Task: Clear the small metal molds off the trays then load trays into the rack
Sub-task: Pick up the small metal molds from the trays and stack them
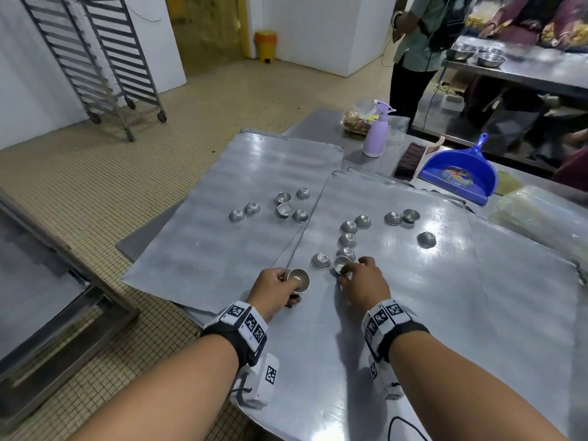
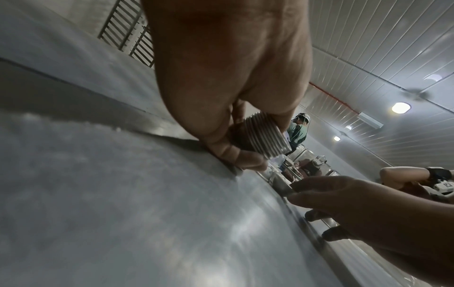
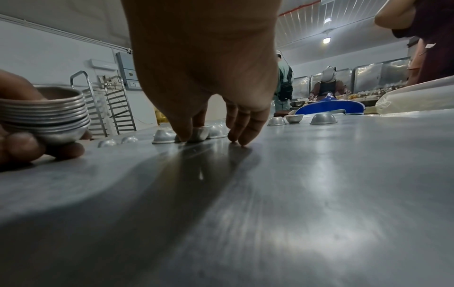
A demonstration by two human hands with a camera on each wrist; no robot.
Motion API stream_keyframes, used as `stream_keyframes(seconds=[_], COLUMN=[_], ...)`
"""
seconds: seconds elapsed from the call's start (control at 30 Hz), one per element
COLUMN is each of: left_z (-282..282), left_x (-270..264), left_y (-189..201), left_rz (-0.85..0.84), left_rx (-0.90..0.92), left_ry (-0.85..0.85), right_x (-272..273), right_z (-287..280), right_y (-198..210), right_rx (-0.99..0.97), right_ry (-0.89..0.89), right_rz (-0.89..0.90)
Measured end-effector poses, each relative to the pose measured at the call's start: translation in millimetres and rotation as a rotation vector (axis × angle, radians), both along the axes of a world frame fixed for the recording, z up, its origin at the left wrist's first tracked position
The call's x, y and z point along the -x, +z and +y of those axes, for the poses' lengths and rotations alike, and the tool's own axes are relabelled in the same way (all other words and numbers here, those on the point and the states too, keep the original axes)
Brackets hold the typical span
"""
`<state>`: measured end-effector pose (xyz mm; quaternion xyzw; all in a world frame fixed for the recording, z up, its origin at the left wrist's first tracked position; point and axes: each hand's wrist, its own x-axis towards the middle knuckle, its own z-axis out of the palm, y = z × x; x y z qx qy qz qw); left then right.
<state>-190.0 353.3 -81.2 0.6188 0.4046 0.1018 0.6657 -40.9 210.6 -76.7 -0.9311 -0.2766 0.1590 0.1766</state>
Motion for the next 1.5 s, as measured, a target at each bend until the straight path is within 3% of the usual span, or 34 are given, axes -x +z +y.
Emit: stream_keyframes(seconds=[0.33,0.53,0.77,1.07,1.3,1.5], left_z=[-9,-17,-13,-13,-10,-16], left_x=[-18,-29,-29,-28,-28,-30], left_y=[-1,0,-3,-3,7,23], left_rz=[-0.009,-0.007,-0.021,-0.040,-0.069,-0.123], left_rx=[-0.014,-0.027,0.001,0.022,0.189,0.389], left_ry=[-0.039,-0.074,-0.078,-0.055,0.021,0.119], right_x=[11,14,15,21,34,48], right_z=[-16,-28,-38,-36,-23,-6], right_y=[4,-4,-9,-5,10,26], right_rx=[-0.079,-0.120,-0.059,-0.183,-0.480,-0.499], right_ry=[0.041,-0.075,-0.081,-0.091,-0.046,0.052], right_rz=[-0.067,0.014,0.046,0.092,0.075,0.053])
